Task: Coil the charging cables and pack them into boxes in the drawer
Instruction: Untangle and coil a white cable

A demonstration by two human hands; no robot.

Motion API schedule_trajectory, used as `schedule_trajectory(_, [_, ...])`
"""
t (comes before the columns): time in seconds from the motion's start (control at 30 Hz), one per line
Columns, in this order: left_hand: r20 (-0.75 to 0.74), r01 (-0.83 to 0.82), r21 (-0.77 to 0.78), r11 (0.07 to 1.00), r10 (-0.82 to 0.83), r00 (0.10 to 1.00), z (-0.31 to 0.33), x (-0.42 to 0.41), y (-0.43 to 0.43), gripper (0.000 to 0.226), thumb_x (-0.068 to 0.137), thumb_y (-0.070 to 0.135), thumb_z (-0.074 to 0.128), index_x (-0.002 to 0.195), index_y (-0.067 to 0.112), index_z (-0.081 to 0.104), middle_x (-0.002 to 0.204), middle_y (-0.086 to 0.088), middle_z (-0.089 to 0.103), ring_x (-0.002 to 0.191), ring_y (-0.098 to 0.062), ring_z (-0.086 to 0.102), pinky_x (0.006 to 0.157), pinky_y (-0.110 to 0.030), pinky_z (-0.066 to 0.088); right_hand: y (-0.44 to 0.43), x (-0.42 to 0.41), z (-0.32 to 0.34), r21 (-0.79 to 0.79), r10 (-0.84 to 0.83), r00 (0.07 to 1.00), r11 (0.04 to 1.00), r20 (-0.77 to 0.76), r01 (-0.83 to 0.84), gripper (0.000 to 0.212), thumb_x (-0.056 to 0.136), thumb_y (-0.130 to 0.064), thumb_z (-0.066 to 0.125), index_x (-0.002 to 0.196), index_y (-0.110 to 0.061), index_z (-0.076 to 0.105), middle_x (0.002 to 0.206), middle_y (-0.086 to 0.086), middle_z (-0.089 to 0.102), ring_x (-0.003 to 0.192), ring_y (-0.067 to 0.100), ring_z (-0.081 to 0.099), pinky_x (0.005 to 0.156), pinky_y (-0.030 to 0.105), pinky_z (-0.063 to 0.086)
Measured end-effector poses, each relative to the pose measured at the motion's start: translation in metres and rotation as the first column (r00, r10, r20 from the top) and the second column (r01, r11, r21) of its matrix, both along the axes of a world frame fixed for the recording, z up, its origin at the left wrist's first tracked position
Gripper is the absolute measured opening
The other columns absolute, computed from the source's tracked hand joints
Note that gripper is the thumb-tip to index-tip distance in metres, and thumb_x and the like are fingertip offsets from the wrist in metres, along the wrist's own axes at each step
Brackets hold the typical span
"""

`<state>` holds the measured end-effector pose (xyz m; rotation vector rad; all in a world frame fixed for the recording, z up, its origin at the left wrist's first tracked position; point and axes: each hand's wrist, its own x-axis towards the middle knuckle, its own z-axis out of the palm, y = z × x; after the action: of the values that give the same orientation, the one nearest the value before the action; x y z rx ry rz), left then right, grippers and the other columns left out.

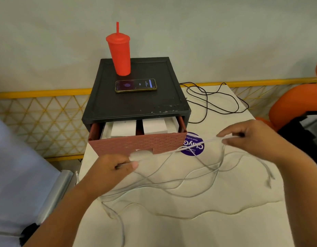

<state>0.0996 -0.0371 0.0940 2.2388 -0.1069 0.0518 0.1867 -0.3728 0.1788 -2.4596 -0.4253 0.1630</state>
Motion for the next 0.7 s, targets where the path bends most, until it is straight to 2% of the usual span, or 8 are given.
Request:
schedule_trajectory(0.07, [-0.057, -0.075, -0.176, 0.982, 0.066, 0.996, 0.009, 0.002, -0.006, 0.050, 0.075, 0.049, 0.064, 0.040, 0.022, 0.041, 0.039, 0.009, 0.033, 0.040, -0.002, 0.036, 0.051, -0.021, 0.036, -0.019, 0.011, -0.001, 0.054, -0.122, 0.989, 0.992, 0.087, 0.118, 0.026, 0.080, -0.011, 0.069, 0.075, -0.036, 0.068, 0.045, -0.007, 0.053, 0.040, 0.007, 0.038, 0.041, 0.013, 0.028])
schedule_trajectory(0.13, [-0.128, -0.179, -0.371, 0.911, 0.140, 0.982, 0.011, 0.005, -0.003, 0.046, 0.060, 0.058, 0.064, 0.038, 0.021, 0.048, 0.039, 0.011, 0.038, 0.041, -0.002, 0.043, 0.061, -0.027, 0.045, -0.037, 0.021, -0.003, 0.104, -0.249, 0.956, 0.966, 0.154, 0.235, 0.018, 0.083, -0.009, 0.066, 0.082, -0.026, 0.071, 0.050, -0.004, 0.058, 0.040, 0.008, 0.044, 0.042, 0.010, 0.031])
schedule_trajectory(0.2, [-0.198, -0.250, -0.506, 0.825, 0.172, 0.965, 0.017, 0.007, 0.003, 0.073, 0.041, 0.073, 0.072, 0.058, 0.002, 0.061, 0.045, 0.005, 0.040, 0.048, -0.011, 0.043, 0.062, -0.027, 0.048, -0.053, 0.030, -0.003, 0.171, -0.349, 0.914, 0.933, 0.207, 0.318, 0.015, 0.085, -0.009, 0.063, 0.090, -0.021, 0.072, 0.072, 0.011, 0.069, 0.062, 0.021, 0.063, 0.057, 0.022, 0.046])
schedule_trajectory(0.27, [-0.202, -0.254, -0.595, 0.763, 0.164, 0.966, 0.023, 0.005, 0.006, 0.072, 0.033, 0.077, 0.074, 0.051, 0.010, 0.058, 0.044, 0.002, 0.032, 0.049, -0.015, 0.034, 0.054, -0.022, 0.048, -0.065, 0.037, -0.001, 0.191, -0.385, 0.892, 0.919, 0.237, 0.346, 0.016, 0.084, -0.010, 0.064, 0.092, -0.022, 0.071, 0.088, 0.022, 0.069, 0.078, 0.038, 0.061, 0.064, 0.025, 0.050])
schedule_trajectory(0.37, [-0.196, -0.207, -0.726, 0.656, 0.091, 0.976, 0.034, 0.004, 0.000, 0.061, 0.035, 0.071, 0.079, 0.036, 0.024, 0.040, 0.038, 0.010, 0.025, 0.037, -0.007, 0.027, 0.047, -0.020, 0.046, -0.073, 0.041, 0.000, 0.152, -0.378, 0.890, 0.925, 0.254, 0.349, 0.015, 0.084, -0.011, 0.065, 0.094, -0.021, 0.072, 0.088, 0.020, 0.069, 0.074, 0.032, 0.059, 0.048, 0.009, 0.037])
schedule_trajectory(0.47, [-0.219, -0.222, -0.817, 0.533, 0.069, 0.973, 0.040, 0.001, -0.003, 0.058, 0.046, 0.063, 0.080, 0.040, 0.025, 0.037, 0.035, 0.012, 0.025, 0.032, -0.003, 0.024, 0.043, -0.018, 0.045, -0.074, 0.041, 0.002, 0.162, -0.398, 0.876, 0.916, 0.271, 0.366, 0.015, 0.083, -0.012, 0.065, 0.095, -0.017, 0.072, 0.086, 0.021, 0.068, 0.081, 0.040, 0.060, 0.058, 0.022, 0.042])
schedule_trajectory(0.57, [-0.286, -0.308, -0.881, 0.358, 0.114, 0.951, 0.049, -0.002, -0.007, 0.048, 0.075, 0.050, 0.055, 0.040, 0.022, 0.037, 0.037, 0.011, 0.015, 0.034, -0.005, 0.009, 0.037, -0.015, 0.038, -0.068, 0.036, 0.004, 0.114, -0.379, 0.879, 0.925, 0.290, 0.361, 0.015, 0.083, -0.011, 0.065, 0.096, -0.015, 0.071, 0.085, 0.022, 0.067, 0.078, 0.038, 0.059, 0.067, 0.033, 0.045])
schedule_trajectory(0.7, [-0.349, -0.369, -0.896, 0.246, 0.123, 0.929, 0.048, -0.010, -0.017, 0.048, 0.079, 0.047, 0.044, 0.040, 0.021, 0.037, 0.036, 0.010, 0.018, 0.026, -0.005, 0.017, 0.034, -0.013, 0.033, -0.047, 0.029, -0.009, -0.121, -0.317, 0.931, 0.932, 0.182, 0.341, 0.025, 0.084, -0.016, 0.066, 0.109, -0.016, 0.067, 0.092, 0.013, 0.066, 0.080, 0.021, 0.058, 0.077, 0.026, 0.040])
